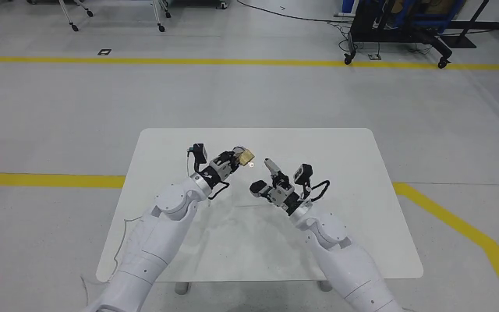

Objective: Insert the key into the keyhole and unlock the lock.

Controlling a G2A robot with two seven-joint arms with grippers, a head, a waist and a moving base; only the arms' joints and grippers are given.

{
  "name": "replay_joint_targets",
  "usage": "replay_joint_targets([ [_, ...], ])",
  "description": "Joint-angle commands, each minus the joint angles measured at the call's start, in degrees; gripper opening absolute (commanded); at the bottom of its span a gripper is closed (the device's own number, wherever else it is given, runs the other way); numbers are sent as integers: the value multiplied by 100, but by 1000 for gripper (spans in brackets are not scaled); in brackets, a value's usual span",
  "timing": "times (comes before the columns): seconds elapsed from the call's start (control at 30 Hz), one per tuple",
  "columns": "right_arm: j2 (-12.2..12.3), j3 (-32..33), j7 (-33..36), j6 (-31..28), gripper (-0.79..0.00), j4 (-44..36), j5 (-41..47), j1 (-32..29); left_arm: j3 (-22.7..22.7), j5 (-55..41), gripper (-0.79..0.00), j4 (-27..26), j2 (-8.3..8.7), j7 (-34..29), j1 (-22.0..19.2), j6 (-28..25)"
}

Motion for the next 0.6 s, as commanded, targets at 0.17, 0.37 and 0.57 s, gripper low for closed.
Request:
replay_joint_targets([
  [0.17,38,128,867,282,-511,81,434,84,-16,-37,-785,51,-11,-146,-4,-149],
  [0.37,-8,-33,863,426,-533,295,495,325,-38,-67,-785,108,-17,-257,-17,-207],
  [0.57,-40,-84,892,401,-496,507,617,466,-49,-35,-785,130,-16,-395,-29,-235],
])
